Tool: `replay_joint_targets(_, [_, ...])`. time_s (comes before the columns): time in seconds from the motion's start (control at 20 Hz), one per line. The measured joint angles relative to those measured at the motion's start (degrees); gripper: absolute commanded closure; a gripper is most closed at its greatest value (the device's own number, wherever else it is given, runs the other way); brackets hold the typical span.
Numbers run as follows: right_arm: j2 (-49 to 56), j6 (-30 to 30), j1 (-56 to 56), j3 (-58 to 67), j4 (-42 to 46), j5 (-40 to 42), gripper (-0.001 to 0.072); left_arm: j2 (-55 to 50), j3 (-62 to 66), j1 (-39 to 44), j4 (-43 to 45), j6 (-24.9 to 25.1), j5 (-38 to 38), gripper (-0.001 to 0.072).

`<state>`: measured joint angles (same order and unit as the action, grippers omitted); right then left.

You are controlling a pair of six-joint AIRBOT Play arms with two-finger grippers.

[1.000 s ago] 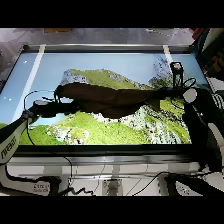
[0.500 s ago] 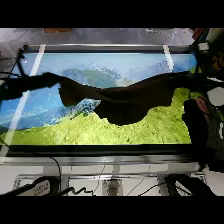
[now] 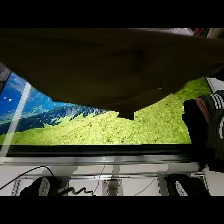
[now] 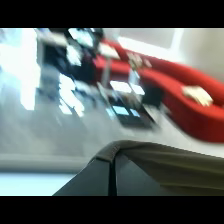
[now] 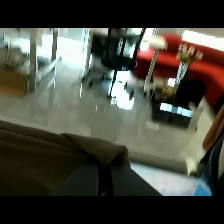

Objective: Fold the clothes and pants, and hang the long-sleeved shirts on hangers.

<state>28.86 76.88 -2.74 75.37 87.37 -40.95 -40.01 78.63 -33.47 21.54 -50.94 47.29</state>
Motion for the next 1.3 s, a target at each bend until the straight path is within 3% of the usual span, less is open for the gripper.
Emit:
replay_joint_targets(0.3, [-9.4, 0.9, 0.0, 3.6, -3.9, -0.6, 0.0696, 9.2, 0.1, -2.9, 3.4, 0.0, -9.9, 0.0697])
replay_joint_targets(0.55, [-3.6, 4.8, 0.0, 4.3, -4.9, -8.2, 0.0696, 7.8, -1.1, -3.3, 8.9, -1.6, -5.6, 0.0697])
replay_joint_targets(0.8, [17.5, 6.3, 0.0, 4.4, -2.9, -16.8, 0.0696, -5.4, -4.8, -0.9, 11.6, -7.2, 6.7, 0.0697])
replay_joint_targets(1.0, [36.2, 6.7, 0.0, 4.4, -1.9, -18.6, 0.0696, -22.0, -7.4, 7.2, 17.1, -8.6, 10.8, 0.0697])
replay_joint_targets(1.15, [45.8, 6.8, 0.0, 4.4, -1.8, -14.8, 0.0695, -33.8, -8.0, 13.1, 18.0, -8.9, 7.0, 0.0697])
replay_joint_targets(1.3, [51.5, 6.8, 0.0, 4.4, -1.8, -5.4, 0.0695, -42.6, -8.2, 17.5, 14.1, -9.0, -1.9, 0.0697])
